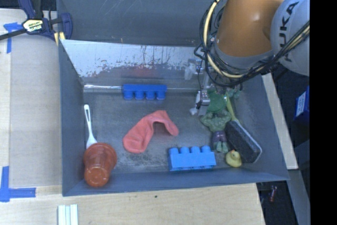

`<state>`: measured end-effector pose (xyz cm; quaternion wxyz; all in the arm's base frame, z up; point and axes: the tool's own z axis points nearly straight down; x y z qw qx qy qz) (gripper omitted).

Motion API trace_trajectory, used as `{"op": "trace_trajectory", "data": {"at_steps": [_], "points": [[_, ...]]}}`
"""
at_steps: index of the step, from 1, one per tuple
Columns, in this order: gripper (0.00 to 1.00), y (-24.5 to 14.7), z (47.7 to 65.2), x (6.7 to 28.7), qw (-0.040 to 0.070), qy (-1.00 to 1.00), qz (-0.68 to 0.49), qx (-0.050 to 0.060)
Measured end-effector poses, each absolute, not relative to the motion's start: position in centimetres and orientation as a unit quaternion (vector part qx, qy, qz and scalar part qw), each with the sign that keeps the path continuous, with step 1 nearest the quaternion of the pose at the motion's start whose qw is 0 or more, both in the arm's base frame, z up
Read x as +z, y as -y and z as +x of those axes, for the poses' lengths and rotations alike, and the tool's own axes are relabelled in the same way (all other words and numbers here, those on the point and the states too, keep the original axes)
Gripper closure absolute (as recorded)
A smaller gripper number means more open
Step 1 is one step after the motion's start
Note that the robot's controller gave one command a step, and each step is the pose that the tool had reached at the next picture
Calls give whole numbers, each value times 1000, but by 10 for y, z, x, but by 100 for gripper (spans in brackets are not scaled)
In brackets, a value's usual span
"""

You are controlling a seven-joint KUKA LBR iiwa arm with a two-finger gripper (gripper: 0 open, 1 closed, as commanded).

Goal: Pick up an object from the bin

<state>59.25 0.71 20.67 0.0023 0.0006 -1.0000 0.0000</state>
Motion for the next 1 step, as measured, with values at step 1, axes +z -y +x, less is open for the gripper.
{"op": "trace_trajectory", "data": {"at_steps": [1], "points": [[0,-7,594,212,-2,1000,1,0]]}}
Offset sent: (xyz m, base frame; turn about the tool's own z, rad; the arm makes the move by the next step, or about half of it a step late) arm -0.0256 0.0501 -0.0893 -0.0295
